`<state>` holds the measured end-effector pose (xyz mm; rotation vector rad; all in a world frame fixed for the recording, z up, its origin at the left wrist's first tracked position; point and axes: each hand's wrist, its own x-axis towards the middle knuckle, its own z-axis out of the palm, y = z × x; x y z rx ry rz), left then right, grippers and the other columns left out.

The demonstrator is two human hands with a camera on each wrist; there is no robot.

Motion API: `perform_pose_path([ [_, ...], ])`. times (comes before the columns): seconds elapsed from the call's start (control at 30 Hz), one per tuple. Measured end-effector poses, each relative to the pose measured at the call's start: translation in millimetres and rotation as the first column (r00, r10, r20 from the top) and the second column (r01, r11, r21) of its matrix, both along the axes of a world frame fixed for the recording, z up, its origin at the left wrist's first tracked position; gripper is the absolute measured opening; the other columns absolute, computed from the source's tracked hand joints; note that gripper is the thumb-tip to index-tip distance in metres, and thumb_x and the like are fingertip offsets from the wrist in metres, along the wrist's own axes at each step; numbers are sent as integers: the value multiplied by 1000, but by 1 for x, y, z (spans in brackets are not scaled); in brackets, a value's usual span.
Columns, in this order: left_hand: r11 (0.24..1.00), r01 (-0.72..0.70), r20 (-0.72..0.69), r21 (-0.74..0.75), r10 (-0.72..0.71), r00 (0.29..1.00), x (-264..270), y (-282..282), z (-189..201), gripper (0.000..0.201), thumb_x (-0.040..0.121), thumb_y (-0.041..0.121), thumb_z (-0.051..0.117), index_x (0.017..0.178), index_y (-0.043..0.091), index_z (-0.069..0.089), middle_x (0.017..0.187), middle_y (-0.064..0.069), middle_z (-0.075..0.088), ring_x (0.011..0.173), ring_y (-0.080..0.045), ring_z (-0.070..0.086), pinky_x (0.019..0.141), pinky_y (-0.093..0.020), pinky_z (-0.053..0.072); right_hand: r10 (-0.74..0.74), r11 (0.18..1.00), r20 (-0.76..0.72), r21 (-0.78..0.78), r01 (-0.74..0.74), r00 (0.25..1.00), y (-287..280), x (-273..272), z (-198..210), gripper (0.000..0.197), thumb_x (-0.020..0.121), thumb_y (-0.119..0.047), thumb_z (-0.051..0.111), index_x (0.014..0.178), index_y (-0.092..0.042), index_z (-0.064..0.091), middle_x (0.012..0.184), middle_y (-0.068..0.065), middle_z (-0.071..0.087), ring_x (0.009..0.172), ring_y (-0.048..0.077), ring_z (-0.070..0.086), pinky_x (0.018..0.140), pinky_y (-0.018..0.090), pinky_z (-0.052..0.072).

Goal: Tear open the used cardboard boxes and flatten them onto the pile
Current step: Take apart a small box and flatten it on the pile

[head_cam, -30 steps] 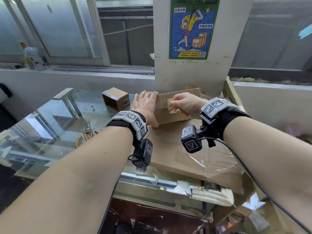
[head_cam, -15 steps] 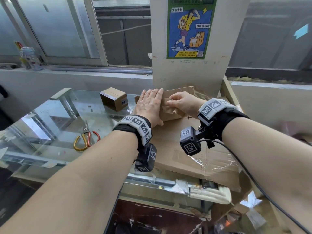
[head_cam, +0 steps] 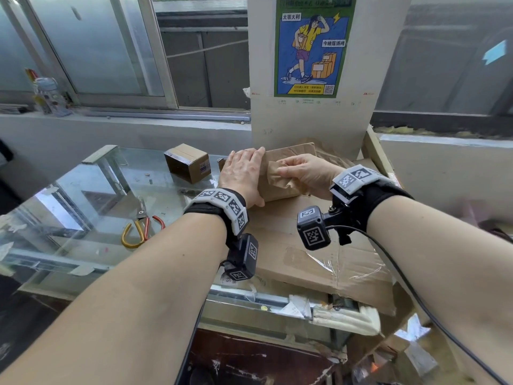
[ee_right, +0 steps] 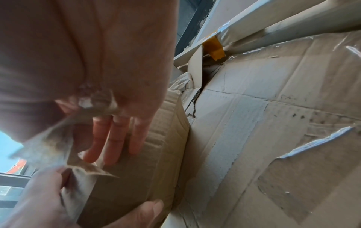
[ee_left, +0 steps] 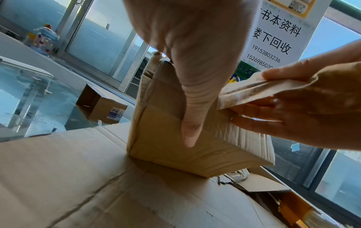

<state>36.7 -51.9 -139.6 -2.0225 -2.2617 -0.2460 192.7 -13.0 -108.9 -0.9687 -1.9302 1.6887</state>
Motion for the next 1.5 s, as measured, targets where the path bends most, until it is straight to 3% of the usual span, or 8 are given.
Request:
perform_pose_path([
  [0.4,999,-35,12,-29,36,999,-6,-5,3,120,59,39,88,150,21,12,152,-1,24,144,-20,16,120,-35,5,-127,990,-30,-66,125,991,7,-2,-6,4,88,-7,60,90,-7,63,71,7,51,39,5,40,42,16,31],
  [0.5,998,-33,-37,-44,31,999,-3,-5,1,121,58,39,88,150,20,11,152,-2,23,144,-21,16,120,-38,5,-228,969,99,118,216,969,5,-3,1,21,85,-4,62,68,-11,52,67,8,55,46,11,52,37,16,42],
  [0.67,1000,-3,-71,-12,2,997,-1,-6,-2,123,58,40,88,150,22,8,150,-3,26,142,-23,19,120,-40,6,-334,880,384,454,139,861,5,-4,13,28,82,3,58,104,-10,47,97,6,53,74,27,66,63,38,59],
  [0.8,999,36,-107,-3,-36,994,6,-4,1,126,58,42,87,151,25,4,147,-5,26,140,-26,20,120,-41,2,-341,857,464,511,67,818,2,-15,6,5,91,-18,53,92,-13,52,100,8,57,85,25,59,68,34,50],
  [0.97,999,-2,-55,-47,-1,998,13,-3,-2,126,55,51,85,150,31,5,146,-12,24,139,-34,19,118,-50,1,-383,844,455,527,104,804,-1,-20,-3,33,89,-41,51,65,-17,52,76,-1,60,78,23,57,65,27,38],
  [1.2,999,-32,18,-34,33,999,15,1,1,121,56,50,85,150,32,10,148,-4,24,140,-32,16,116,-56,3,-369,760,437,650,-4,820,1,-22,-11,22,94,-25,51,77,-14,59,93,11,64,95,28,59,73,28,39],
  [1.33,998,-16,20,-63,18,1000,16,4,2,123,56,48,86,150,29,10,150,2,23,142,-26,16,115,-60,4,-326,805,402,592,29,856,5,-19,-11,24,93,-18,51,71,-9,58,75,9,58,72,19,53,64,25,37],
  [1.5,997,-12,42,-80,16,999,13,4,-3,122,56,47,86,150,29,10,151,3,22,142,-26,15,114,-59,2,-260,900,319,421,109,911,12,-6,-12,27,88,-12,53,61,-10,54,58,4,50,28,2,39,33,15,33],
])
